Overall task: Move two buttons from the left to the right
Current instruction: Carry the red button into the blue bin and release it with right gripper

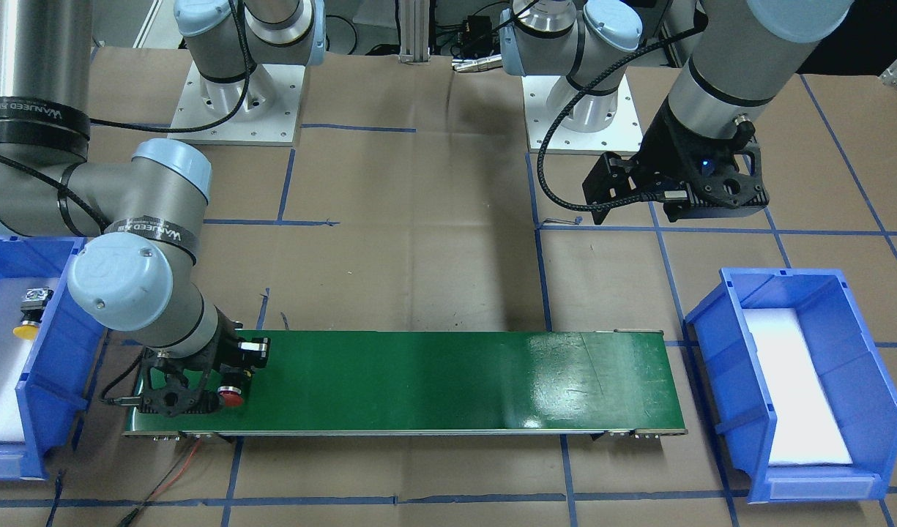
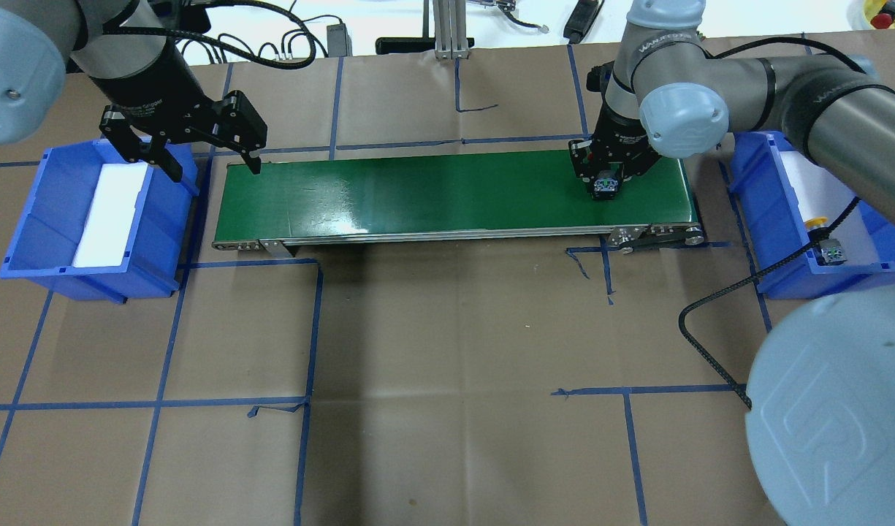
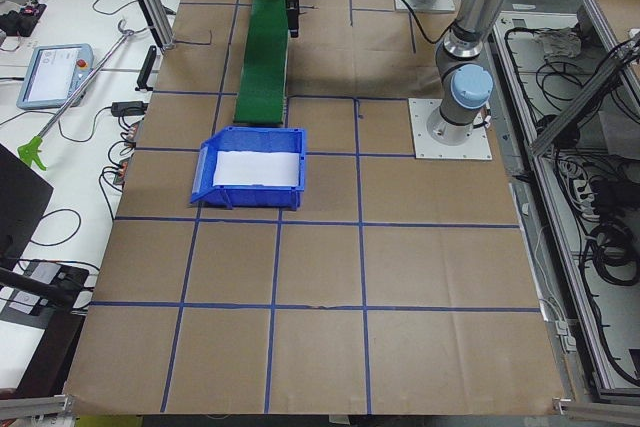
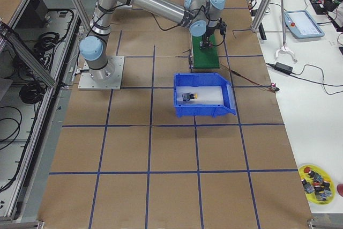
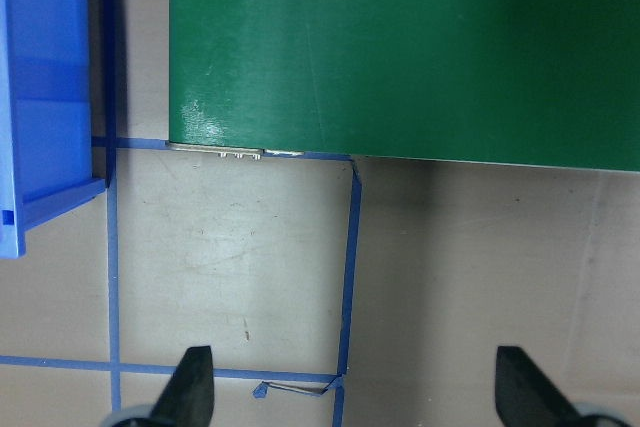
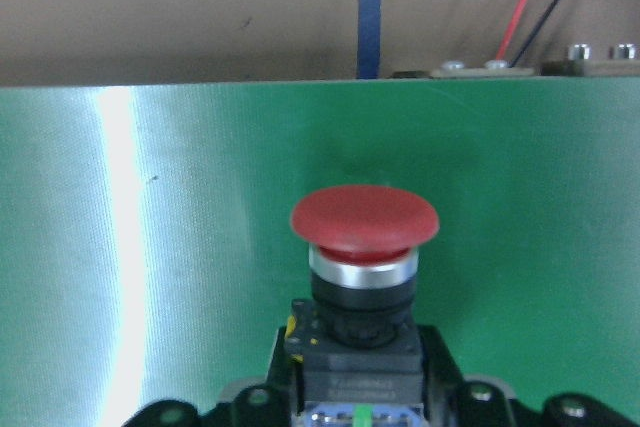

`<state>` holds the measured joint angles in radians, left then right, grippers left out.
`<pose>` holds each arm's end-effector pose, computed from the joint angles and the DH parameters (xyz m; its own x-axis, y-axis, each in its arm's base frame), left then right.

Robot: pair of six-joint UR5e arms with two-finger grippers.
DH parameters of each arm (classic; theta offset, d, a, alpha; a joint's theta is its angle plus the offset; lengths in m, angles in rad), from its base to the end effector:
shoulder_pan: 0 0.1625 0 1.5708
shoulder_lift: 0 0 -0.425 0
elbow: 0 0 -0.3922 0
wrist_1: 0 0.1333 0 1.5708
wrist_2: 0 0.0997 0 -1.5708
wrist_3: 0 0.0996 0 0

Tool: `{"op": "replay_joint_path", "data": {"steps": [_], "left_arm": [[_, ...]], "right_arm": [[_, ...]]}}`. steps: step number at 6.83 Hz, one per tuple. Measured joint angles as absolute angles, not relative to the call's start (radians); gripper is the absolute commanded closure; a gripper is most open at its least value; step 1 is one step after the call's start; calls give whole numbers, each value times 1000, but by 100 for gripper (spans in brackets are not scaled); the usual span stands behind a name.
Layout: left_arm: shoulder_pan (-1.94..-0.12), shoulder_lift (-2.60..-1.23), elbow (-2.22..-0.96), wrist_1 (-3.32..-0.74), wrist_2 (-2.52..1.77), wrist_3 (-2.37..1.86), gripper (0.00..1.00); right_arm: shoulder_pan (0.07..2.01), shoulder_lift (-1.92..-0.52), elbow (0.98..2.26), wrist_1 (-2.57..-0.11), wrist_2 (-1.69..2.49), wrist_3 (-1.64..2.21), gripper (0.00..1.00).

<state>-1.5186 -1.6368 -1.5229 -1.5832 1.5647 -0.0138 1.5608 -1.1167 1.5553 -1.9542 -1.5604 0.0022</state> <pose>-0.1068 -0.5231 0.4769 -0.9978 -0.0661 0.0057 -0.0659 0.9974 0.0306 0.1280 -0.6369 0.2729 -0.9999 0.0128 -0.0103 0.0122 0.9984 0.0552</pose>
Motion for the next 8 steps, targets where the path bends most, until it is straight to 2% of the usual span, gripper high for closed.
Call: {"op": "replay_joint_path", "data": {"steps": [2,5,8], "left_arm": [[-1519,-1637,-1520,-1583,1565,-14,0],[-1519,-1639,-1517,-1583,1565,-14,0],[-1519,-1640,-1517,-1583,1565,-14,0]], "right_arm": [[1493,-1201,1551,-1920,-1563,-38,97],[1268,-1296,1525,-1823,-1553,-255,95],[1117,-1276,1507,-1824,-1562,-468,96]]}}
